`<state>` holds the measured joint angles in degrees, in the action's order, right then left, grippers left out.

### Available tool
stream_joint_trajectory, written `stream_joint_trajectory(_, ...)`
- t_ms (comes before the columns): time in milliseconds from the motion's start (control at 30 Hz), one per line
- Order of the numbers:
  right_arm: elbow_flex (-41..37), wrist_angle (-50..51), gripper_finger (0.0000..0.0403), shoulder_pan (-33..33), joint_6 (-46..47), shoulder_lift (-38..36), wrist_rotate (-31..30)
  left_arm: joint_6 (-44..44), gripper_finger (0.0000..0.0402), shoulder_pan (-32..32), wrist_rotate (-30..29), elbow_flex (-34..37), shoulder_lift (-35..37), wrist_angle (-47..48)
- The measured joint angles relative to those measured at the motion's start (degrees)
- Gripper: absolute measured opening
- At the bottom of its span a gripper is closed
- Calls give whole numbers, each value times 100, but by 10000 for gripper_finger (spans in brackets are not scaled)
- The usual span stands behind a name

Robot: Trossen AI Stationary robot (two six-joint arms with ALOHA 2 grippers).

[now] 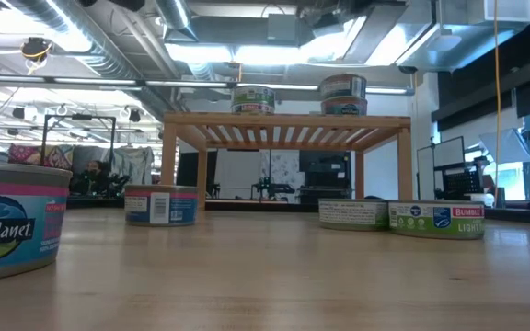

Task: Stack canned seafood by type on shelf
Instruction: Put the green white tuna can on the shelf aligned with the other green white tuna can

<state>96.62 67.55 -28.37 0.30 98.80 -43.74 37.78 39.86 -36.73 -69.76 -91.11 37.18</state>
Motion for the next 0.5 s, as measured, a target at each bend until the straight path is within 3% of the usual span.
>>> stream_joint_trajectory(133,-357,22,269,-401,670,2,781,-163,4,-31,2,0,0,-125)
stream_joint_trajectory(500,-1838,-115,269,-1193,1808,4,227,-493,4,-369,2,0,0,-368)
